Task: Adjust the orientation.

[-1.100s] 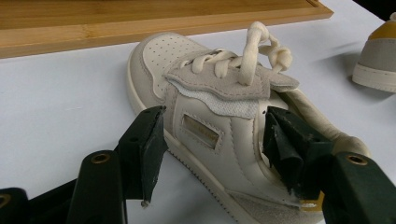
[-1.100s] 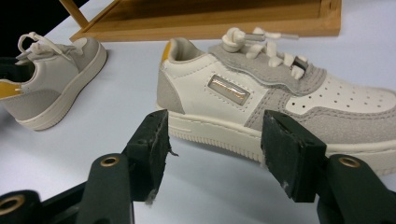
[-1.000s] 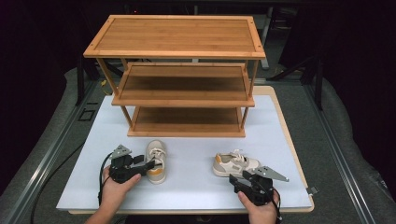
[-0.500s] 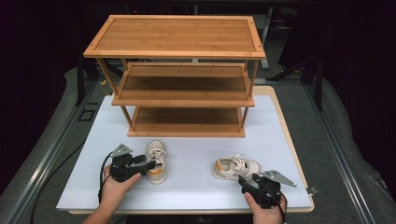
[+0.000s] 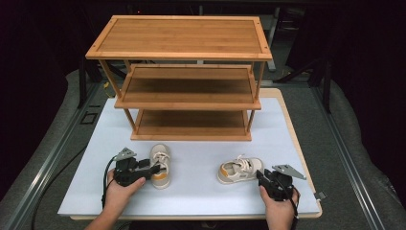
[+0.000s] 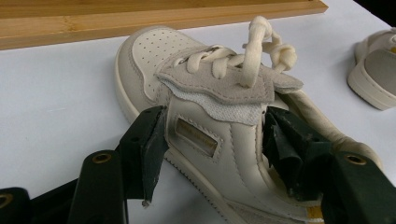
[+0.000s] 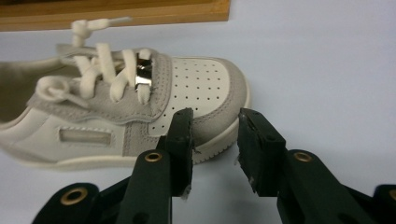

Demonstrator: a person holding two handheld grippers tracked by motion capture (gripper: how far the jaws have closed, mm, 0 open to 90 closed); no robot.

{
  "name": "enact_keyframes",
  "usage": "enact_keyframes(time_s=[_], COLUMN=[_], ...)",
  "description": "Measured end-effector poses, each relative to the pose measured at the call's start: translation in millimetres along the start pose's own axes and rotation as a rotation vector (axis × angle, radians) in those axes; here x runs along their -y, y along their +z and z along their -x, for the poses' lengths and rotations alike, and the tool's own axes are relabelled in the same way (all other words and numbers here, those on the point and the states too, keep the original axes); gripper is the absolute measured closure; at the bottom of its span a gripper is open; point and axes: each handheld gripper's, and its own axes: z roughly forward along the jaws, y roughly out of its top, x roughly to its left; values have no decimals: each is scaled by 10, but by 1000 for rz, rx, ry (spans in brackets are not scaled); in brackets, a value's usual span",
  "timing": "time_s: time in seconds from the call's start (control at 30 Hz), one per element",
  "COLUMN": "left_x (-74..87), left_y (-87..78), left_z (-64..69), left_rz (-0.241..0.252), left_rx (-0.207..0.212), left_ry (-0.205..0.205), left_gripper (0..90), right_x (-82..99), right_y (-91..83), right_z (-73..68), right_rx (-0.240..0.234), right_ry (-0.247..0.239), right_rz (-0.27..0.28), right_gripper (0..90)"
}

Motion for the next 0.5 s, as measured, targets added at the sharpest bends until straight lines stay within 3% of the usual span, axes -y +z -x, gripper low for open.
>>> enact_keyframes(time_s=[0.1,0.13,0.23,0.27,0.37,0.4,0.5], left_x=[-1,-2,-6,-4,-4,-7,-5], left_y=[10,15,22,23,24,23,20], left_z=[5,8,5,0,1,7,9], left_rz=[0,-2,-1,0,1,-1,-2], left_rx=[-5,-9,-8,-6,-7,-10,-13], left_ry=[0,3,4,3,2,3,6], left_gripper=[388,386,383,382,383,384,392], right_x=[-92,-130,-183,-228,-260,-292,-309], right_y=[130,197,308,396,460,522,561], right_z=[-23,-28,-56,-86,-124,-180,-237], right_rx=[18,-13,-34,-62,-77,-102,-115], right_ry=[-16,-14,-15,-6,-3,-4,-11], right_rz=[1,7,20,18,20,22,26], right_gripper=[641,643,647,654,673,735,784])
